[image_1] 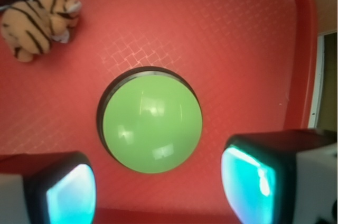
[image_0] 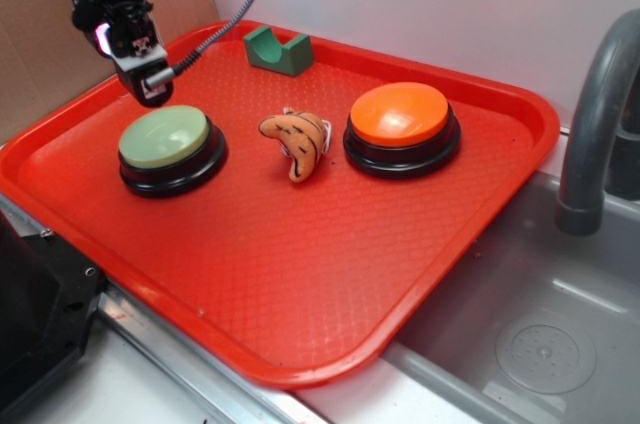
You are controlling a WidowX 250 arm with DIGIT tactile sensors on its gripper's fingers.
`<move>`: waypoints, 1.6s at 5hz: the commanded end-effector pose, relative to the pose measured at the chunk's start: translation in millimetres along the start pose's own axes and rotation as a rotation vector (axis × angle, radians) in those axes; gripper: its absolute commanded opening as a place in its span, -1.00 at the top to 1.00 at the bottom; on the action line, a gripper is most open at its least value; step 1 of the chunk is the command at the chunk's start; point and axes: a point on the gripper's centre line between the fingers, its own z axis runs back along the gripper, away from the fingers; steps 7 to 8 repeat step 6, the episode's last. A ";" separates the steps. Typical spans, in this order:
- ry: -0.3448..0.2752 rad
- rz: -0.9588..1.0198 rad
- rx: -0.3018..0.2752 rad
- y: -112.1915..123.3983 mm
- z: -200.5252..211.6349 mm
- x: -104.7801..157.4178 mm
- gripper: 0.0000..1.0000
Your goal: Push the green button.
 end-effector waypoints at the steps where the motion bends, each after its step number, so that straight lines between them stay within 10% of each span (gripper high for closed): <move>1: -0.065 0.043 -0.013 5.7 22.8 8.6 -1.00; 8: -0.105 0.128 -0.080 -0.3 49.9 9.9 -1.00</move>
